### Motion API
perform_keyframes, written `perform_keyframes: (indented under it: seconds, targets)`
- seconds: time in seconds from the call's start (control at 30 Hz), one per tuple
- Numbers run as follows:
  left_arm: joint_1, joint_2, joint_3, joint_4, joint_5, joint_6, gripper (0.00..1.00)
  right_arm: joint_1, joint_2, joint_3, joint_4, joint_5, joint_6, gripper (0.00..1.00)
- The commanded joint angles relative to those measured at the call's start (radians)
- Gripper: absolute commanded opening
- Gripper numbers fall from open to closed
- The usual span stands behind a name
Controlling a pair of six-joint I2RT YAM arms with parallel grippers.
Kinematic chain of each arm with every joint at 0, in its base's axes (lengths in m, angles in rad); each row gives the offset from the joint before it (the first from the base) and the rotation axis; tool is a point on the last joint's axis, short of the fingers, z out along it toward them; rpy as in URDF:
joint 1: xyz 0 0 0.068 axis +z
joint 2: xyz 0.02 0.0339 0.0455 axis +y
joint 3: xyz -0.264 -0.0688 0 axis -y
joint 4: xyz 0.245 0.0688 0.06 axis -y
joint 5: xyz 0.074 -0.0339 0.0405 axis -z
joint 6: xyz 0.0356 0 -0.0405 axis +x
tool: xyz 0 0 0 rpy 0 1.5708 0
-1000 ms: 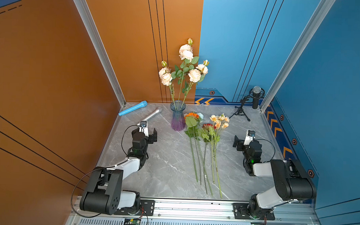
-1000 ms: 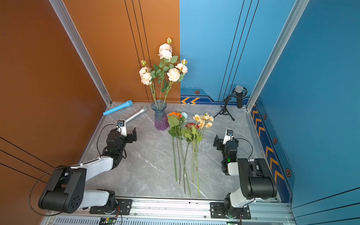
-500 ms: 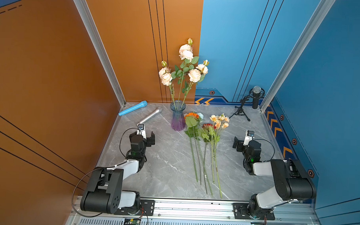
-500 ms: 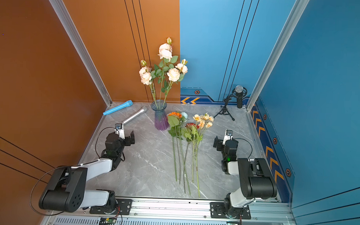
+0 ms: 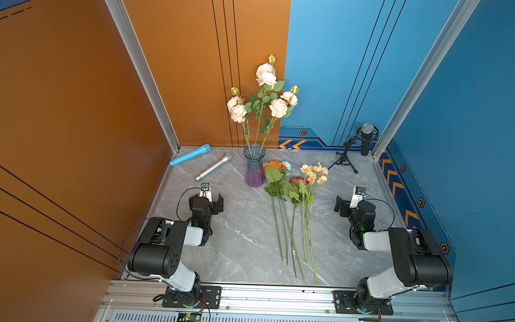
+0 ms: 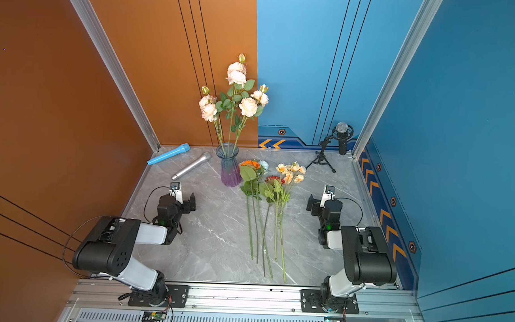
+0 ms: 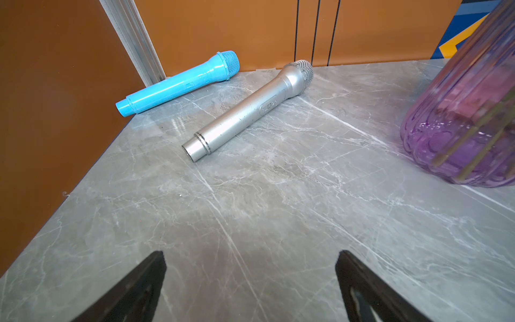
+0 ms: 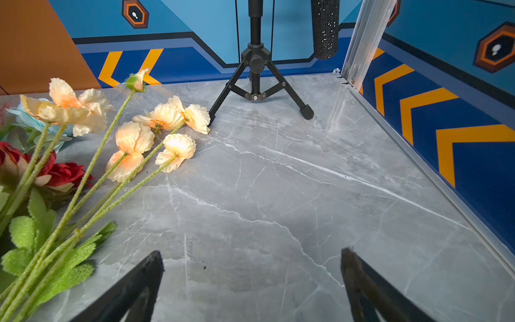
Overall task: Place the pink flowers into the vase
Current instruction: Reset both arms
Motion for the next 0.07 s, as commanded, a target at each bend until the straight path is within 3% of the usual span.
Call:
perform_keyframes:
  seconds: [0.0, 0.03]
  targets:
    - [-0.007, -0.001, 0.002, 0.029, -0.021, 0.000, 0.98, -0.008, -0.008, 0.009, -0.002, -0.037, 0.020, 1.00]
    - [-0.010, -0.001, 0.001, 0.029, -0.023, 0.001, 0.98, -0.009, -0.008, 0.006, 0.002, -0.031, 0.025, 1.00]
